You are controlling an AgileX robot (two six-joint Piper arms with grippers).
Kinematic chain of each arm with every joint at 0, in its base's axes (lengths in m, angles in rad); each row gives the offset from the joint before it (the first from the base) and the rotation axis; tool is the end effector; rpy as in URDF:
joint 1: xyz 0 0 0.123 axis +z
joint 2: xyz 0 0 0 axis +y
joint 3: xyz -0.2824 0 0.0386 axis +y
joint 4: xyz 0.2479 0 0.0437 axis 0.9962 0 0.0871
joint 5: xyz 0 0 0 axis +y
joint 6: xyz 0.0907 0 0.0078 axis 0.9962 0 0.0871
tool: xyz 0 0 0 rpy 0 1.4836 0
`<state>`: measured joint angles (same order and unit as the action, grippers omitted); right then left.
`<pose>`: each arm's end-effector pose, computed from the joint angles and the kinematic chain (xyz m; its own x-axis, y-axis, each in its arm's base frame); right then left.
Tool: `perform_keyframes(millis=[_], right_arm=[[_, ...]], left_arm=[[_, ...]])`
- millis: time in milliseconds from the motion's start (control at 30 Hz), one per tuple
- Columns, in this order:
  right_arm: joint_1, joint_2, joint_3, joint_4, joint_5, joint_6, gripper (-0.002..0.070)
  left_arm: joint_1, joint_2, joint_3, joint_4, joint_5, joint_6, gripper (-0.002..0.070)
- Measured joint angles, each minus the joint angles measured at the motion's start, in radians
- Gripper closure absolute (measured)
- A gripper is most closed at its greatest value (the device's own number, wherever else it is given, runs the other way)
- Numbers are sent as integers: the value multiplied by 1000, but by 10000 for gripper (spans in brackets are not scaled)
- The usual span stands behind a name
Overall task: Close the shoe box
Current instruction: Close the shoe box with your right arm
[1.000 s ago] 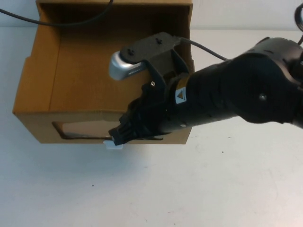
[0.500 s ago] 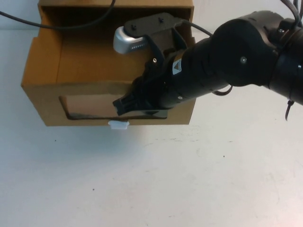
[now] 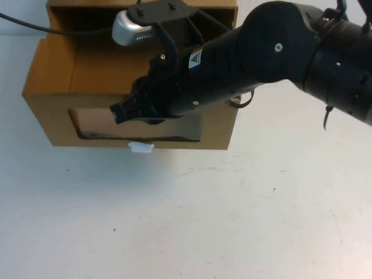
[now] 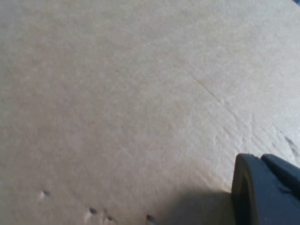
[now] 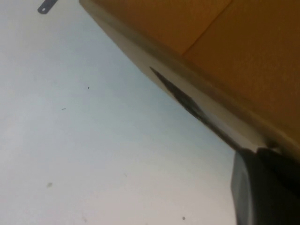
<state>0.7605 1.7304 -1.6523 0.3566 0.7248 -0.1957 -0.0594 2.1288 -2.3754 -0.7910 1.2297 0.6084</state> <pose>0.2768 0.2925 0.3639 -0.5173 -0.3898 -0.7619 -0.7634 0.6126 0.2048 0.4560 -0.0883 0.3979 -0.5210 0.2381 -0.8197 0.6972 0.6727 -0.2478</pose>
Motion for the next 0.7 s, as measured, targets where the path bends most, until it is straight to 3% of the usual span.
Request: perform_keyframes(millis=[367,700], right_arm=[[-80,121,-145,20,-19,-17,687],[-162,268,-375,154,47,-92,688]], left_arm=[[0,0,0,-1,2,0,680],[0,0,-2,-1,2,0,680]])
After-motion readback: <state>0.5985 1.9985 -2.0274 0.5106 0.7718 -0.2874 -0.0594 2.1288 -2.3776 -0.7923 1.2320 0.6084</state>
